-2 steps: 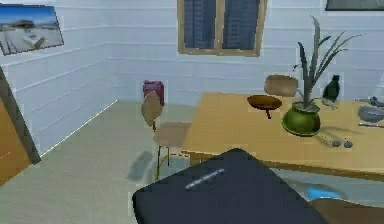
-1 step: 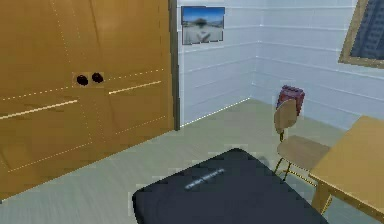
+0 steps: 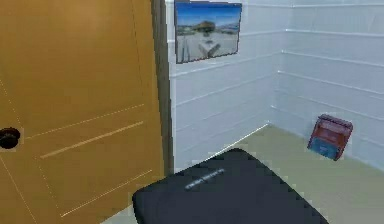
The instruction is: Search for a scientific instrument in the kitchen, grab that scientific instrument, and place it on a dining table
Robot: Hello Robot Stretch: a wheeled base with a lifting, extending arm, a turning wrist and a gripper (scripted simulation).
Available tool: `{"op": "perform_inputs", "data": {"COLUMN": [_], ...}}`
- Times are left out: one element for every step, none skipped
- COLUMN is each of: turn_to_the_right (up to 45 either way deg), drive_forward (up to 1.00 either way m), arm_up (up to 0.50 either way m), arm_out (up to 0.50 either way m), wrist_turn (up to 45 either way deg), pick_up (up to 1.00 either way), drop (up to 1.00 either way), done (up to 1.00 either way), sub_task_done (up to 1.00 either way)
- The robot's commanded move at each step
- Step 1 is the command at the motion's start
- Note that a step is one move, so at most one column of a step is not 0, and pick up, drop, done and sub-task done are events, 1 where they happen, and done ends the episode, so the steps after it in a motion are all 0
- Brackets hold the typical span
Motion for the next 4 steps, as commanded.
{"op": "perform_inputs", "data": {"turn_to_the_right": [-3.0,0.0,45.0,6.0], "drive_forward": [0.0,0.7,0.0,0.0], "arm_up": [0.0,0.0,0.0,0.0], "arm_out": [0.0,0.0,0.0,0.0], "wrist_turn": [0.0,0.0,0.0,0.0], "pick_up": [0.0,0.0,0.0,0.0], "drop": [0.0,0.0,0.0,0.0], "done": [0.0,0.0,0.0,0.0], "sub_task_done": [0.0,0.0,0.0,0.0]}}
